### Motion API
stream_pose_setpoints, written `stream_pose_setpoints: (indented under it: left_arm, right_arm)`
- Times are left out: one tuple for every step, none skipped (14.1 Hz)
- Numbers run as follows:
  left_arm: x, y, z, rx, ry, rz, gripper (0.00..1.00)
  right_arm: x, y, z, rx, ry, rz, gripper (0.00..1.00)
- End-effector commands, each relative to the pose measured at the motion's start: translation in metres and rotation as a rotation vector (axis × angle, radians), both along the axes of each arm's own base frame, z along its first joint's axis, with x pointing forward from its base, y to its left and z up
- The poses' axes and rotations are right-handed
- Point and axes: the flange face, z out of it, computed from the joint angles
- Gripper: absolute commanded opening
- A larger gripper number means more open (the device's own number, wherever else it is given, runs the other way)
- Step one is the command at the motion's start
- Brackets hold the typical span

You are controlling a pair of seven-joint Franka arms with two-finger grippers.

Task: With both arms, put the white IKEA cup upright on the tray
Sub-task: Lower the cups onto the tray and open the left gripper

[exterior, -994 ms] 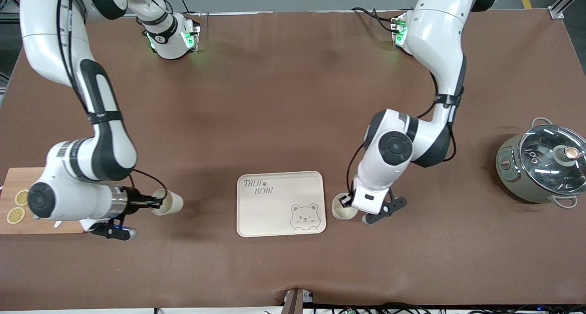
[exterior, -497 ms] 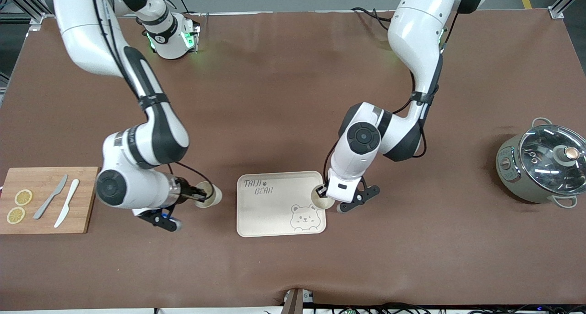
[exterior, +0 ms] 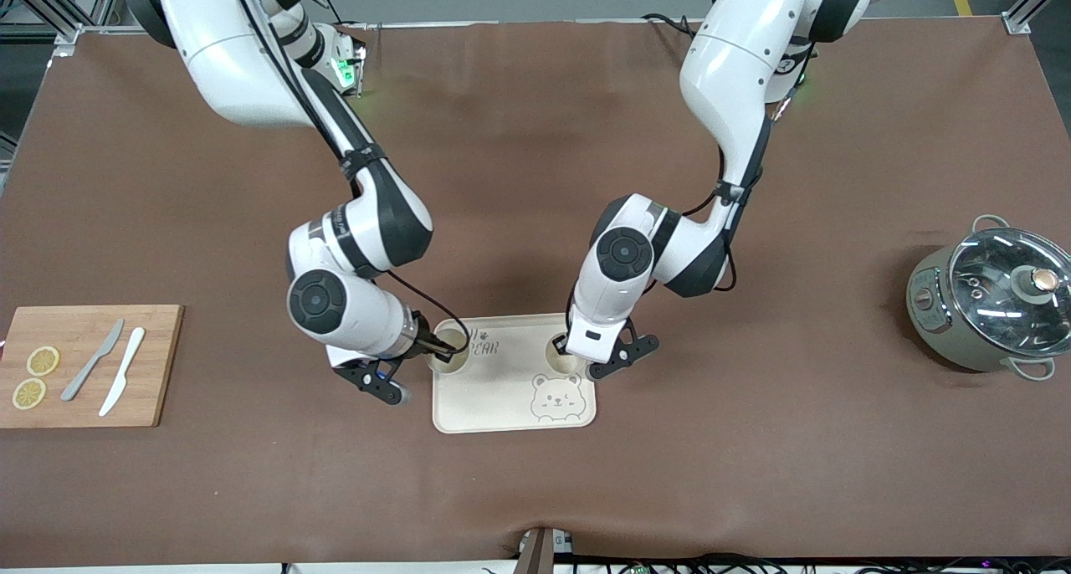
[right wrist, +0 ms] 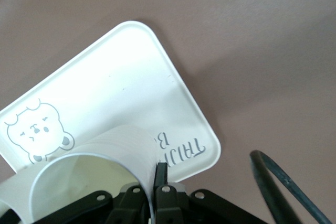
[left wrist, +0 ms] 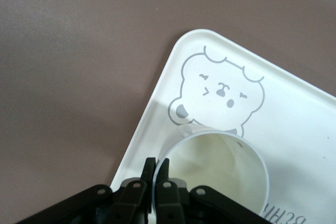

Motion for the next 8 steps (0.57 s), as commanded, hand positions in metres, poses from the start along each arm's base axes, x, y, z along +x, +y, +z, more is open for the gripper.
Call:
stream_pose_setpoints:
  left_arm:
    - [0.0,-0.008,-0.006,-0.009,-0.01,0.003,0.0]
    - [0.0,-0.008,-0.007,-0.009,-0.01,0.0,0.04]
    - [0.0,-0.009,-0.006,-0.012,-0.017,-0.001,0.16]
    - [0.001,-0.009,-0.006,-0.017,-0.024,0.001,0.29]
    - [0.001,-0.008,-0.007,-0.017,-0.022,0.003,0.37]
    - [0.001,-0.008,-0.007,-0.016,-0.022,0.002,0.49]
    - [0.001,-0.007,-0.005,-0.016,-0.024,0.003,0.56]
    - [0.002,-0.007,-0.001,-0.018,-0.03,0.003,0.66]
  right_arm:
    - [0.004,-0.004,-0.008,0.004,-0.031,-0.039,0.0]
    - [0.005,-0.005,-0.013,0.003,-0.035,-0.042,0.0]
    - [0.005,-0.004,-0.015,0.003,-0.04,-0.039,0.0]
    - [0.005,-0.003,-0.019,0.0,-0.042,-0.038,0.0]
    - [0.003,0.001,-0.02,0.001,-0.044,-0.035,0.0]
    - [0.002,0.004,-0.025,-0.002,-0.041,-0.044,0.0]
    - [0.0,0.008,-0.031,-0.007,-0.035,-0.044,0.0]
    - [-0.002,0.013,-0.034,-0.003,-0.043,-0.041,0.0]
